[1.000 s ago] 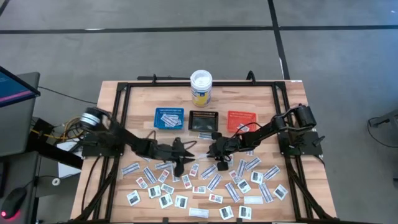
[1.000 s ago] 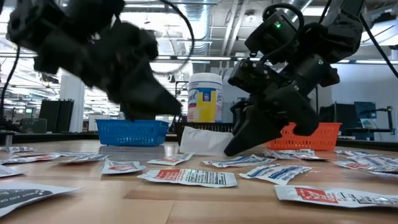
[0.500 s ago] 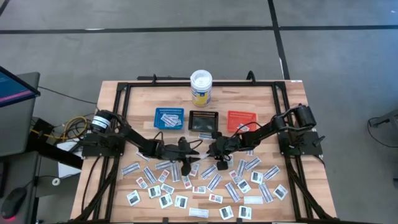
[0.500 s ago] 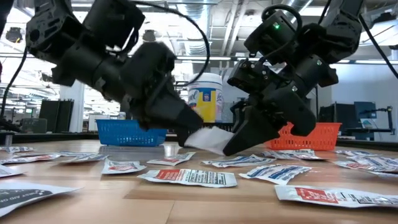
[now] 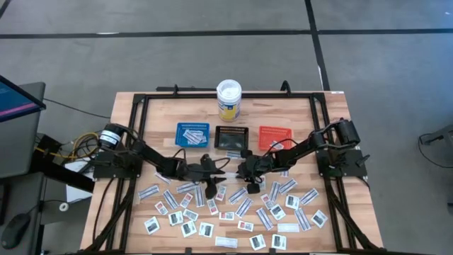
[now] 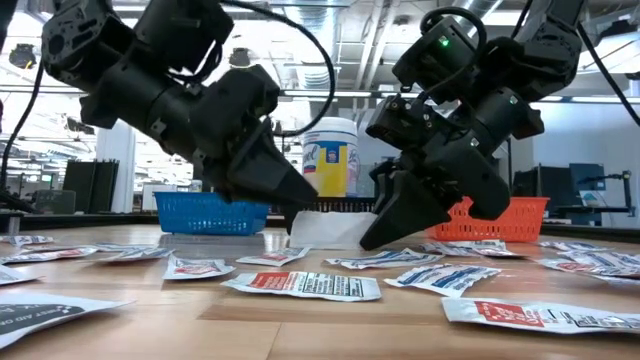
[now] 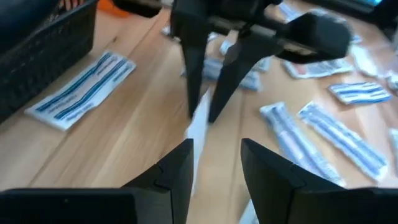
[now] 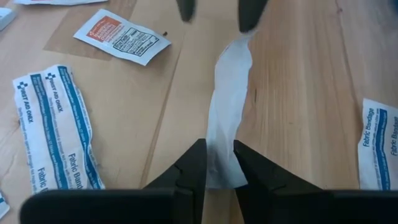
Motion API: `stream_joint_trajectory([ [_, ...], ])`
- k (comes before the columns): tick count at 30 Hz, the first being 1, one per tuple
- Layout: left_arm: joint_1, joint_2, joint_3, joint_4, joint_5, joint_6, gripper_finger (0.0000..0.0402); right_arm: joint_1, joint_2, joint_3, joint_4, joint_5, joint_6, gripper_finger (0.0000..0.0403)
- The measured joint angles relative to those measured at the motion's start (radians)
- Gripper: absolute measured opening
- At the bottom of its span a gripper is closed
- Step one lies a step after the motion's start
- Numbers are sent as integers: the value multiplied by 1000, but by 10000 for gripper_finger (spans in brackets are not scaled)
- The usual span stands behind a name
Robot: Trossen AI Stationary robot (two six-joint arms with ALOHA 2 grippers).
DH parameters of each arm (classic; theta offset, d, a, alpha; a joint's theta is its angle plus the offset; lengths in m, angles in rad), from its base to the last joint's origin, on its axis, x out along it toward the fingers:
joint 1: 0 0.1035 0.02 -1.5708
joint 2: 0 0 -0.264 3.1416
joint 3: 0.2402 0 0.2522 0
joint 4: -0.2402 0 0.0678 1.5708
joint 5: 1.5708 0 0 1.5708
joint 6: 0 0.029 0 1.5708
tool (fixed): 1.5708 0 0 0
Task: Pick & Place First Aid Supplies
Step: Put the blue bandage into the blue bin
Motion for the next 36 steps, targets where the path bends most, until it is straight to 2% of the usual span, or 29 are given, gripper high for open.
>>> stream_joint_trajectory([
  [5,1,2,0,-4,0,-1,134,1,0,-1,7,-1,-3,55],
  [11,2,2,0,-4,0,-1,134,1,0,-1,8,-2,-29,5],
  [22,2,2,0,-4,-33,52,134,11,0,-1,11,-1,-49,2],
  [29,1,2,0,5,-34,63,133,48,0,-1,25,0,-125,1],
  [36,-2,2,0,10,42,59,133,41,0,-1,98,31,-87,1],
])
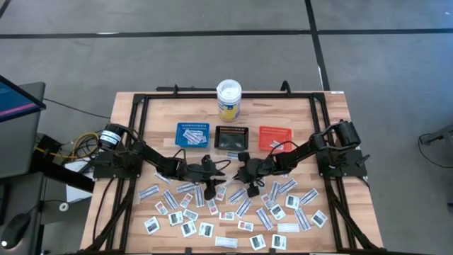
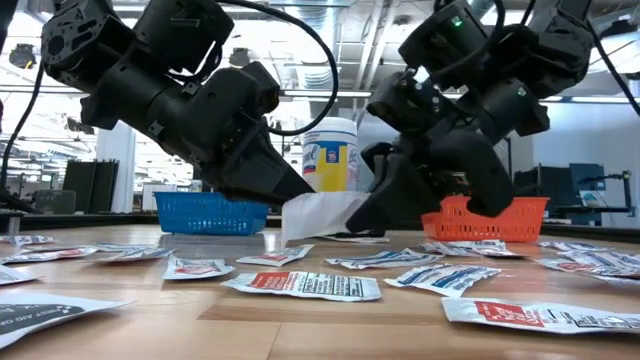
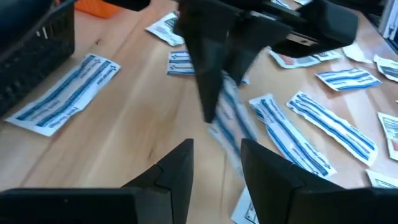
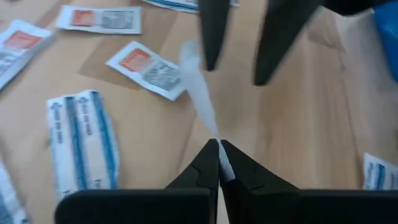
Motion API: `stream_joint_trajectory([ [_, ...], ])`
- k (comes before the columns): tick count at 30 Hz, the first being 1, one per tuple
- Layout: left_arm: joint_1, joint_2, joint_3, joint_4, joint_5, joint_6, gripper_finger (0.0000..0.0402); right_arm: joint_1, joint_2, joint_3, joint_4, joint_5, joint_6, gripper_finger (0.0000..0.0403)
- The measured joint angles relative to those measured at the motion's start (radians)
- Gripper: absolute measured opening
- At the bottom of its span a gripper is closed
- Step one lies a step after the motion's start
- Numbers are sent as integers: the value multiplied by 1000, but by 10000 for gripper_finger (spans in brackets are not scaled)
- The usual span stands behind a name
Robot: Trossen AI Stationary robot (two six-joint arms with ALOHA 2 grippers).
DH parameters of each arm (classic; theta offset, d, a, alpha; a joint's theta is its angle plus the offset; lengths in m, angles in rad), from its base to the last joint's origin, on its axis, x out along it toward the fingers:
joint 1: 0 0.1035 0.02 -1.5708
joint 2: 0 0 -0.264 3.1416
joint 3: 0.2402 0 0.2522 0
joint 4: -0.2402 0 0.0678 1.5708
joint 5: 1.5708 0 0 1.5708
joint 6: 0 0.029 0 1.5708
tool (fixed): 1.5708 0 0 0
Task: Pick & Place First Aid Supplies
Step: Put the blue bandage into the blue bin
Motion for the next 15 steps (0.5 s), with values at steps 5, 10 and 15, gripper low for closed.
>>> stream_joint_trajectory([
  [5,0,0,0,5,-50,0,133,-18,0,0,-34,-9,47,1],
  [10,0,0,0,26,-68,0,133,-21,0,0,-76,-8,51,1],
  [15,0,0,0,41,-68,-1,133,-31,0,0,-33,-8,83,1],
])
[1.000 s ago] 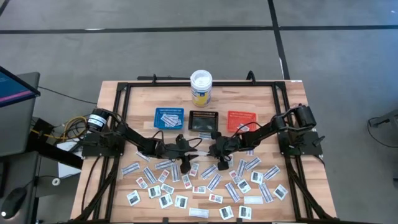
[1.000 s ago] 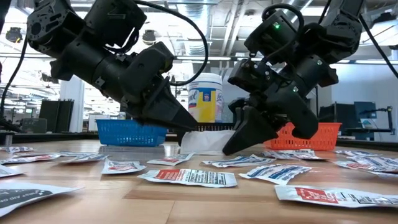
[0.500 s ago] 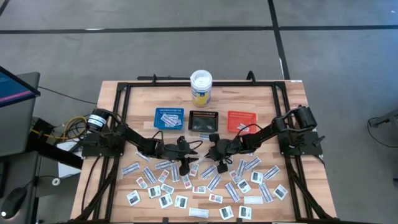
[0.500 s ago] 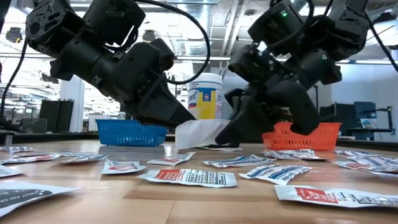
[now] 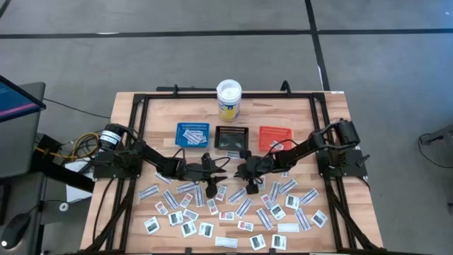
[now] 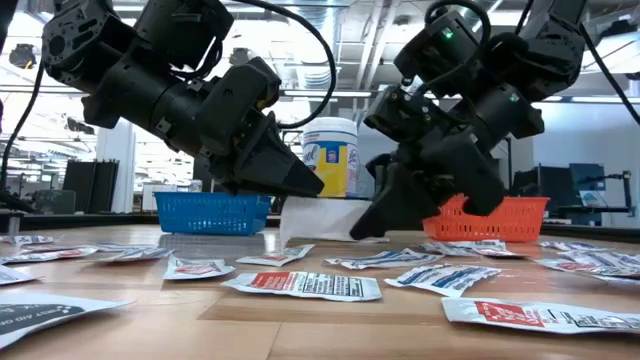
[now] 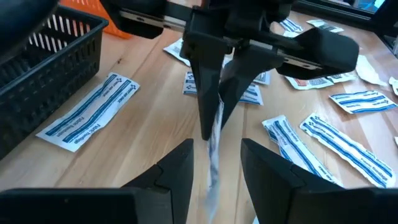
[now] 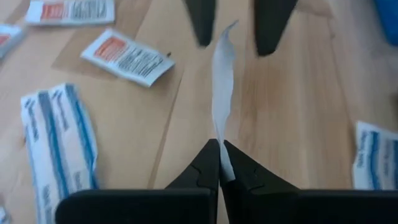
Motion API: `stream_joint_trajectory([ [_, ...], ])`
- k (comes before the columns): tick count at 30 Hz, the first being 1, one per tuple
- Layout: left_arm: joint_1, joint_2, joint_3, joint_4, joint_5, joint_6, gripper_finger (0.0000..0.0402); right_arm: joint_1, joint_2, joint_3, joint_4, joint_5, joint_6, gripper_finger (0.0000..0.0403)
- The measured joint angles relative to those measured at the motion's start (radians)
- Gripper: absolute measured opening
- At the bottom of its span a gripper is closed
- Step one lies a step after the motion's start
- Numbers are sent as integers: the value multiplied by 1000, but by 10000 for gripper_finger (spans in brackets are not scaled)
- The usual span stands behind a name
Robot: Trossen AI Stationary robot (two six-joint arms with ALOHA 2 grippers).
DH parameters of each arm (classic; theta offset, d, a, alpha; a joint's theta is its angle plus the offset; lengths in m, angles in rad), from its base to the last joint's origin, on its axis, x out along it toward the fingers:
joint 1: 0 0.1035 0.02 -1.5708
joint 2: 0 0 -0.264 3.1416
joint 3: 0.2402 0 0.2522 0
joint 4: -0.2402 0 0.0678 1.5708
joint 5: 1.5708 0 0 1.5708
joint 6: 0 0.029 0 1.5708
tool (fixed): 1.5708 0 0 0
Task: Pick & Place First Aid Supplies
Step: Put the blue bandage into the blue bin
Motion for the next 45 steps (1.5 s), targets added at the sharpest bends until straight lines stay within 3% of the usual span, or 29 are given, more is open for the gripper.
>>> stream_joint_trajectory([
  [10,0,0,0,-1,4,24,127,-6,0,1,31,1,8,1],
  [20,0,0,0,-2,7,52,21,-5,0,1,126,1,12,3],
  [28,0,0,0,-4,-23,52,10,-4,-1,1,81,2,18,60],
  [33,-4,-26,-2,-15,-141,54,8,-3,-1,1,67,1,49,99],
  [36,-23,-107,-1,-57,-229,152,10,-4,-1,1,65,2,49,115],
  [41,-66,-322,-1,-312,-483,266,8,-4,-1,1,56,2,49,134],
  [45,-46,-478,0,-538,-633,158,17,-4,-1,1,46,2,70,142],
])
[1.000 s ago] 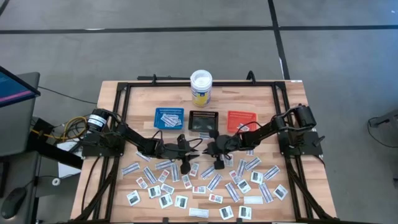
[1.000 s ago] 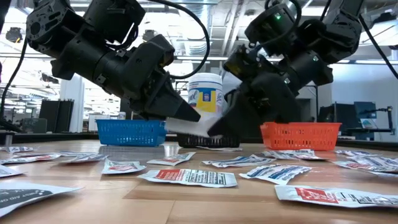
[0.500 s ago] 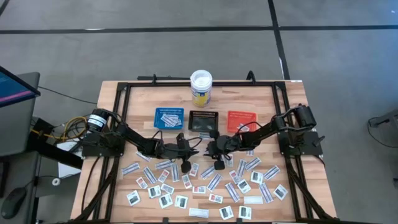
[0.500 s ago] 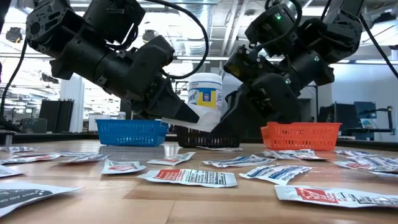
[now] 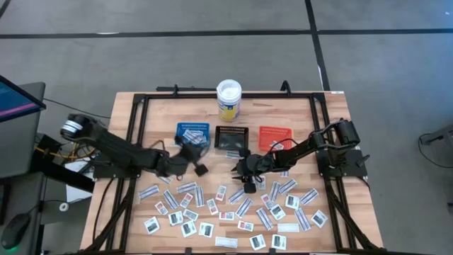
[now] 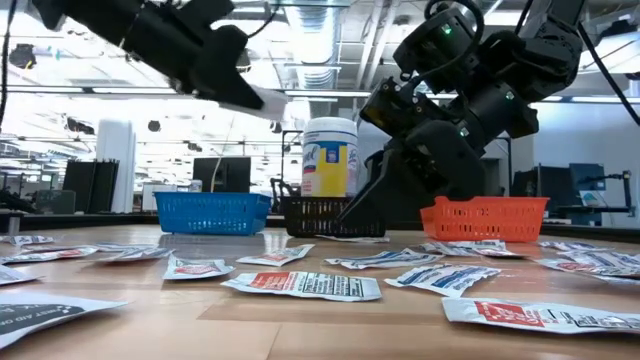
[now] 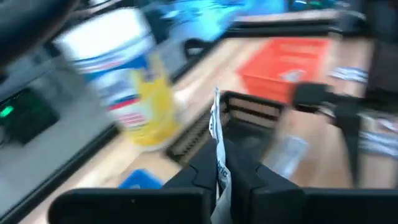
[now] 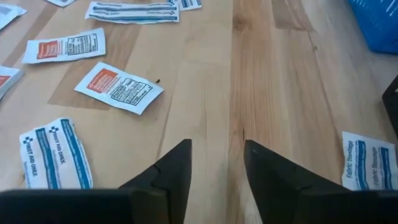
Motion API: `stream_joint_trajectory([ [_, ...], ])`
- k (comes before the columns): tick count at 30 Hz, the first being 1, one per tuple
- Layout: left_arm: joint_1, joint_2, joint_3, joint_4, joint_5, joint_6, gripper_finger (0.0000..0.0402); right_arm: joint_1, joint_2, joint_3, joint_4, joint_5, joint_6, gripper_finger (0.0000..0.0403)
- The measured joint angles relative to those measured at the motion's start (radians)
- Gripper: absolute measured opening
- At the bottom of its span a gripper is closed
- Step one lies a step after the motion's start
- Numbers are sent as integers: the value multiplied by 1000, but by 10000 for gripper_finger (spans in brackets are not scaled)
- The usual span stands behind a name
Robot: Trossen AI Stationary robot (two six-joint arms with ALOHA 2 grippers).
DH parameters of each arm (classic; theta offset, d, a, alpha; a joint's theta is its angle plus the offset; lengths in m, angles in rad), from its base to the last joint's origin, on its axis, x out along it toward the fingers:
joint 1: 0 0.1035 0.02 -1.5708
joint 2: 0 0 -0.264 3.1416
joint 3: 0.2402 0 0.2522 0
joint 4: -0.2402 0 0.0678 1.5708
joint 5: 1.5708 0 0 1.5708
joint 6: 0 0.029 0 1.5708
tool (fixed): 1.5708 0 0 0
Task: Pick & Place First Aid Supplies
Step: Put the blue bandage into the blue bin
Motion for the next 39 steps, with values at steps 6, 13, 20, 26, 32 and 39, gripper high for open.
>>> stream_joint_trajectory([
  [6,96,-91,-56,-115,8,-85,36,-1,0,0,2,0,20,142],
  [13,240,-83,-170,-120,38,-206,74,-4,0,0,5,0,20,137],
  [20,242,-93,-171,79,104,-148,103,-17,0,0,5,1,20,143],
  [26,207,-91,-169,275,425,-128,104,-22,0,0,-15,217,24,142],
  [32,190,-90,-169,282,442,-126,104,-49,0,0,-61,314,121,143],
  [39,192,-90,-169,282,442,-126,104,-105,0,0,-123,315,260,143],
])
